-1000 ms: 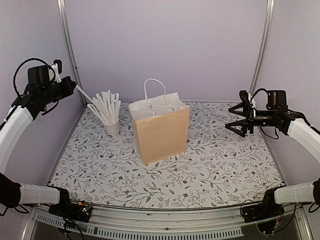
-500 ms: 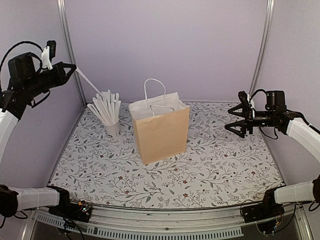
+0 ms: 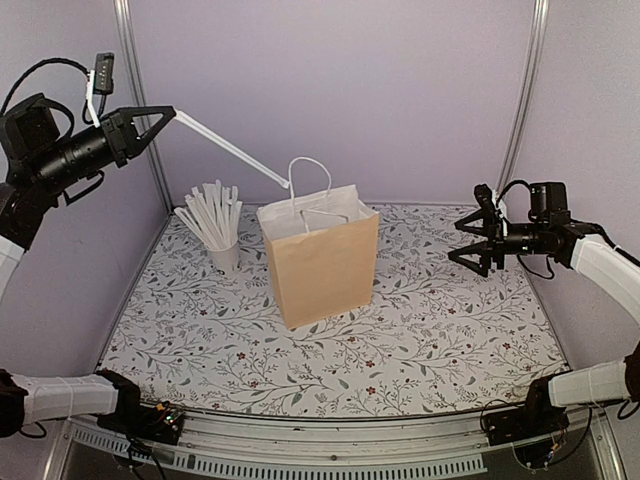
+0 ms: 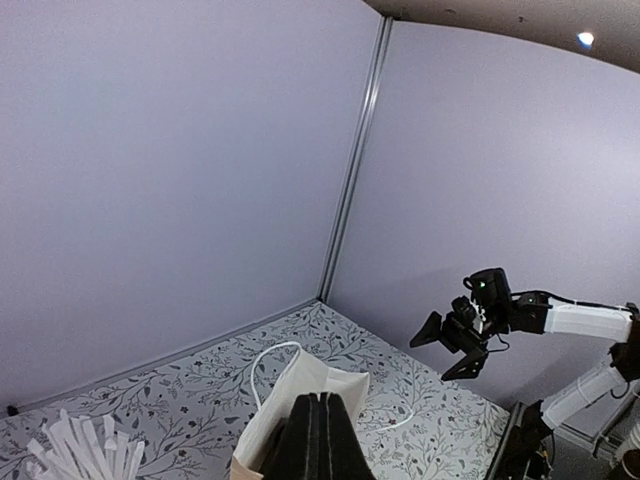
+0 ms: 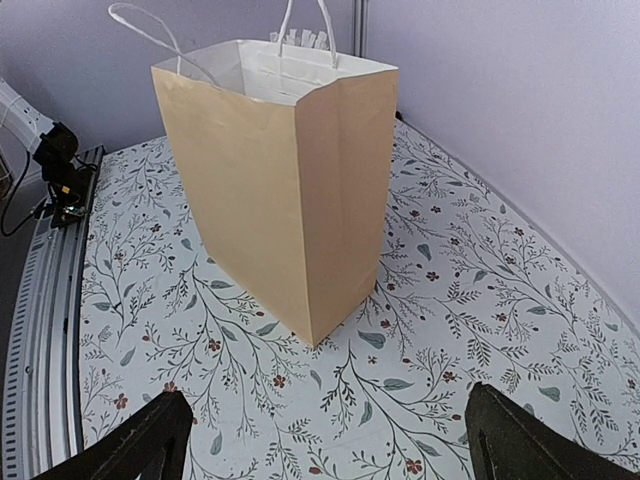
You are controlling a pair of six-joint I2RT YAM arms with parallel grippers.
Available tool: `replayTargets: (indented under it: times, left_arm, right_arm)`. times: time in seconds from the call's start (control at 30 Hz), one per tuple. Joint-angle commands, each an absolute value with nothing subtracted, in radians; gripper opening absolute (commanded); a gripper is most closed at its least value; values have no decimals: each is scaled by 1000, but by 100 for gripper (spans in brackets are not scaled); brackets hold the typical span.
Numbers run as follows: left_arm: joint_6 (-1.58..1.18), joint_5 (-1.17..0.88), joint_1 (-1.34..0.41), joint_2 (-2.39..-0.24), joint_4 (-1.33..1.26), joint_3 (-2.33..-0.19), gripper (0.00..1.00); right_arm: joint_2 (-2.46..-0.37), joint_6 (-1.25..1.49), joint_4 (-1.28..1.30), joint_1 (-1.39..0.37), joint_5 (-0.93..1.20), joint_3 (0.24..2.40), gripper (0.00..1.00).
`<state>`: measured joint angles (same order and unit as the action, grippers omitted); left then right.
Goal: Pack the takeout coffee
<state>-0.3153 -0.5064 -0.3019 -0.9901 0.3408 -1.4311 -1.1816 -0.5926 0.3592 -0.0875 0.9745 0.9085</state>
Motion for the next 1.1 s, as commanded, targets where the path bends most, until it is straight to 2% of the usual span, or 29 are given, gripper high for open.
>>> replayTargets:
  times: [0.0, 0.43, 0.9, 1.07]
  left_arm:
    - [-311, -498, -386, -1040, 342, -1447, 0]
    - [-249, -284, -507, -1267, 489, -1539, 0]
    - [-279, -303, -571, -1462, 526, -1518, 0]
    - [-294, -303, -576, -1487, 530, -1505, 41]
  right_arm:
    - [-1191, -606, 376, -87, 965, 910, 99]
    - [-1192, -614, 381, -87, 948, 913, 99]
    - [-1188, -618, 386, -87, 948, 914, 99]
    - [-1190, -620, 387, -87, 948, 914, 99]
